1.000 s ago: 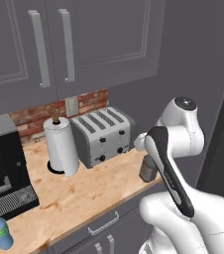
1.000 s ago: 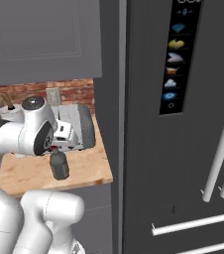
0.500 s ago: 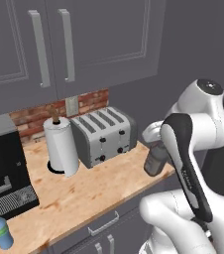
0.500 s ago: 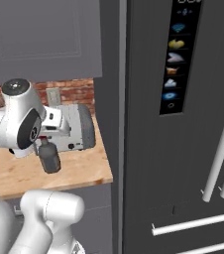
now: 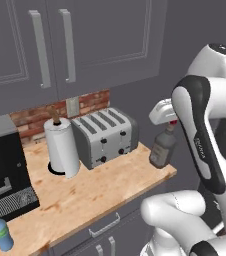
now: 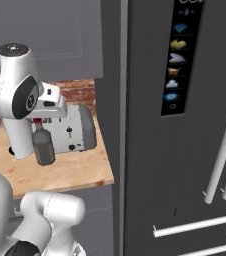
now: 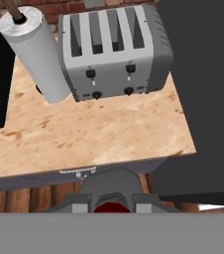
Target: Place the drinks on the dining counter in a tight cluster.
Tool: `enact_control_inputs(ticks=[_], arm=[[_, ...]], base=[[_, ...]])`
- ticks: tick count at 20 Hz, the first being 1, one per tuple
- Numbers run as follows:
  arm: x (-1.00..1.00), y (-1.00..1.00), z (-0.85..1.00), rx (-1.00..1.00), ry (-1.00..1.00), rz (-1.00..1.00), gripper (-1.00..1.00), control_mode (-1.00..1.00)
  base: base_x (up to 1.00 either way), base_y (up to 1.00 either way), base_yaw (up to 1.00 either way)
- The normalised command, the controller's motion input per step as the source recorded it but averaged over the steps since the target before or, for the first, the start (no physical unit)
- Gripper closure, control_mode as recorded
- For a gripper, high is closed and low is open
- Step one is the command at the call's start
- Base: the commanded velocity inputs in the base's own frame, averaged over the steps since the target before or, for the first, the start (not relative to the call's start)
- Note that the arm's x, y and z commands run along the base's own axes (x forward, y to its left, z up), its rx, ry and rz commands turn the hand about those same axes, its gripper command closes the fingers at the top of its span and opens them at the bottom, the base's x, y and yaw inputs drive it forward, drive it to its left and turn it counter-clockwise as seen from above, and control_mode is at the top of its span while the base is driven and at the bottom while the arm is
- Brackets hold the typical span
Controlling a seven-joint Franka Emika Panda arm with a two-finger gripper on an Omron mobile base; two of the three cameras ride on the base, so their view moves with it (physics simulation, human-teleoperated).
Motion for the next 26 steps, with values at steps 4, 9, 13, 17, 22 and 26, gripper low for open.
enact_control_inputs(ticks=[4,9,13,17,22,26], arm=[[0.00,0.00,0.00,0.00,0.00,0.00,1.00,-1.00],[0.00,0.00,0.00,0.00,0.00,0.00,1.00,-1.00],[0.00,0.00,0.00,0.00,0.00,0.00,1.00,1.00],[0.00,0.00,0.00,0.00,0.00,0.00,1.00,1.00],[0.00,0.00,0.00,0.00,0.00,0.00,1.00,1.00],[0.00,0.00,0.00,0.00,0.00,0.00,1.00,1.00]], base=[[0.00,0.00,0.00],[0.00,0.00,0.00],[-0.13,0.00,0.00],[-0.88,-0.24,-0.11],[-1.00,-0.36,-0.17],[-0.80,-0.10,-0.46]])
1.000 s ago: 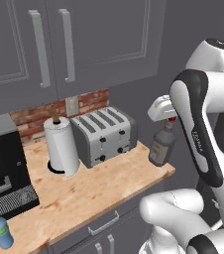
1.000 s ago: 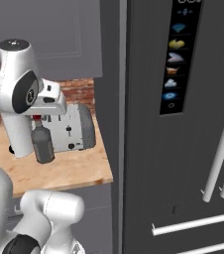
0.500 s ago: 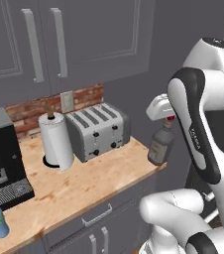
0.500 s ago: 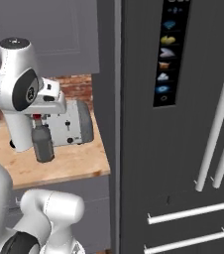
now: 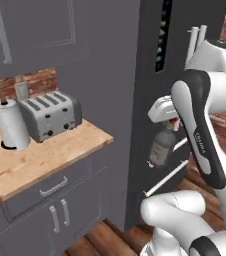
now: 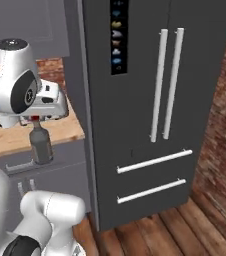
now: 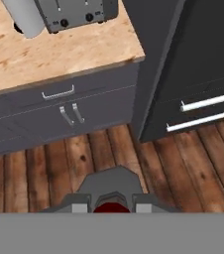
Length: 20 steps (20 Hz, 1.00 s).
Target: Place the drinks on the dining counter in a tight cluster.
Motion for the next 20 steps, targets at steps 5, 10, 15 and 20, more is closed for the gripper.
enact_control_inputs(ticks=[5,10,15,20], arm=[[0.00,0.00,0.00,0.00,0.00,0.00,1.00,1.00],[0.00,0.00,0.00,0.00,0.00,0.00,1.00,1.00],[0.00,0.00,0.00,0.00,0.00,0.00,1.00,1.00],[0.00,0.00,0.00,0.00,0.00,0.00,1.00,1.00]], base=[[-0.03,0.00,-0.94],[0.00,0.00,-0.98],[0.00,0.00,-0.99],[0.00,0.00,-1.00]])
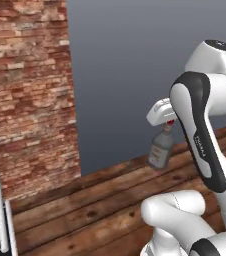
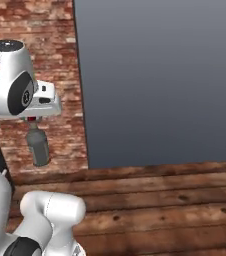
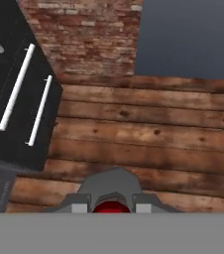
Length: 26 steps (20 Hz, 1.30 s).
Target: Place the drinks on the dining counter in a tight cluster.
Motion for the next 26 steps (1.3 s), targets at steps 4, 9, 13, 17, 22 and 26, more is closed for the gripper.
enact_control_inputs(ticks=[4,9,13,17,22,26], arm=[[0.00,0.00,0.00,0.00,0.00,0.00,1.00,1.00],[0.00,0.00,0.00,0.00,0.00,0.00,1.00,1.00],[0.00,0.00,0.00,0.00,0.00,0.00,1.00,1.00],[0.00,0.00,0.00,0.00,0.00,0.00,1.00,1.00],[0.00,0.00,0.00,0.00,0.00,0.00,1.00,1.00],[0.00,0.00,0.00,0.00,0.00,0.00,1.00,1.00]], base=[[0.00,0.00,-0.99],[0.01,0.00,-0.96],[0.06,0.04,-0.93],[0.12,0.16,-0.90],[0.55,0.59,-0.75],[0.99,0.95,-0.51]])
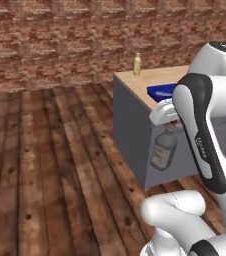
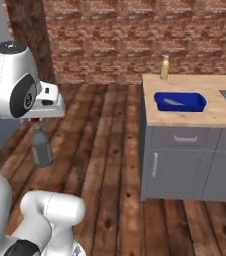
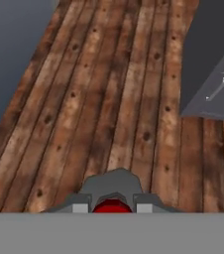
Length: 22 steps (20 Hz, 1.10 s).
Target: Place the drinks on the dining counter in a tight cluster.
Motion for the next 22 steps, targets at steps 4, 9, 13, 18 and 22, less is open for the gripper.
enact_control_inputs(ticks=[4,9,13,18,22], arm=[[0.00,0.00,0.00,0.00,0.00,0.00,1.00,1.00],[0.00,0.00,0.00,0.00,0.00,0.00,1.00,1.00],[0.00,0.00,0.00,0.00,0.00,0.00,1.00,1.00],[0.00,0.00,0.00,0.00,0.00,0.00,1.00,1.00],[0.00,0.00,0.00,0.00,0.00,0.00,1.00,1.00]], base=[[1.00,1.00,-0.51],[1.00,1.00,-0.51],[1.00,0.97,-0.54],[1.00,0.96,-0.54],[1.00,0.96,-0.55]])
